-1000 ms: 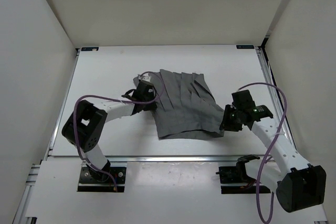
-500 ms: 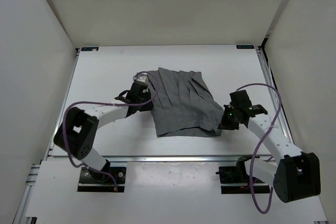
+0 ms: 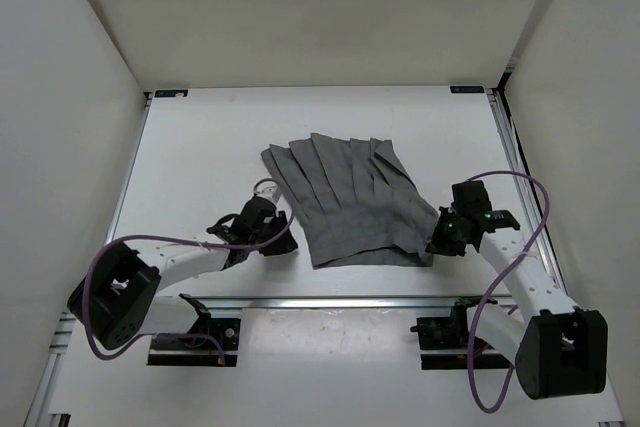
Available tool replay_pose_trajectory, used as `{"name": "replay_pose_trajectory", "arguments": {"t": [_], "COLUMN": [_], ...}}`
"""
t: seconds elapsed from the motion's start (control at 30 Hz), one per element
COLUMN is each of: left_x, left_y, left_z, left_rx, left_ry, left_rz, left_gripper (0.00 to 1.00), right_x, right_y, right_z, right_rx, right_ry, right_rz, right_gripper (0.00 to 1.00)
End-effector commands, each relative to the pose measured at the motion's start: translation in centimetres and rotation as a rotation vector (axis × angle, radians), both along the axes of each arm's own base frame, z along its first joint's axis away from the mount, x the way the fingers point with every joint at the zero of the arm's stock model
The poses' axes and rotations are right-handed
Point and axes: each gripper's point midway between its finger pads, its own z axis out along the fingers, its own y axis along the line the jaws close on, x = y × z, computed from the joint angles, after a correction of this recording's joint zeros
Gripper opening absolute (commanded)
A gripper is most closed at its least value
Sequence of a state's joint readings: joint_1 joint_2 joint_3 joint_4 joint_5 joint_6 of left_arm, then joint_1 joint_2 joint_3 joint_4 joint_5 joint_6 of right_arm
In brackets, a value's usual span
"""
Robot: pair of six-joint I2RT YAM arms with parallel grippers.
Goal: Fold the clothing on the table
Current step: Flatten the skirt out
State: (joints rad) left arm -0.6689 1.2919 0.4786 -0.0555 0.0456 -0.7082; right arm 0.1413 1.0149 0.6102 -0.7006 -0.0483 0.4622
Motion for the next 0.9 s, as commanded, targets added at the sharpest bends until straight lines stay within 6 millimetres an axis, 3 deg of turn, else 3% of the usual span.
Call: {"name": "replay_pose_trajectory", "arguments": {"t": [0.0,0.23,0.37,0.57,0.67,0.77,0.83,0.87], "left_x": [-0.5,-0.9,-2.1,-5.1,-6.0,-6.1,-4.3,-4.1], "left_y": [-2.5,-4.0,-4.7,-6.6,-7.6,-7.9,-7.0,-6.5], "left_z": [1.8,3.0,2.2,0.0,-0.9,-1.7,-1.7,-1.6], "left_rx": [-0.134,-0.24,-0.248,-0.245,-0.234,-0.239,-0.238,-0.227], "left_ry": [-0.01,0.001,0.061,0.161,0.181,0.201,0.178,0.169], "left_rz": [-0.013,0.018,-0.004,-0.07,-0.101,-0.117,-0.061,-0.06], "left_gripper": [0.39,0.46,0.51,0.51,0.43,0.11,0.0,0.0], "right_x": [0.4,0.2,0.2,0.3,0.3,0.2,0.3,0.5], "right_y": [0.4,0.0,0.2,0.1,0.2,0.1,0.3,0.4], "right_z": [0.3,0.1,0.1,0.3,0.4,0.2,0.5,0.6], "right_rx": [0.007,-0.009,-0.007,-0.006,-0.004,-0.004,0.004,0.006], "right_ry": [-0.025,-0.013,-0.01,-0.02,-0.023,-0.021,-0.03,-0.035], "right_rz": [0.002,-0.004,0.004,-0.008,-0.003,-0.011,0.002,0.001], "right_gripper": [0.0,0.0,0.01,0.0,0.0,0.0,0.0,0.0]}}
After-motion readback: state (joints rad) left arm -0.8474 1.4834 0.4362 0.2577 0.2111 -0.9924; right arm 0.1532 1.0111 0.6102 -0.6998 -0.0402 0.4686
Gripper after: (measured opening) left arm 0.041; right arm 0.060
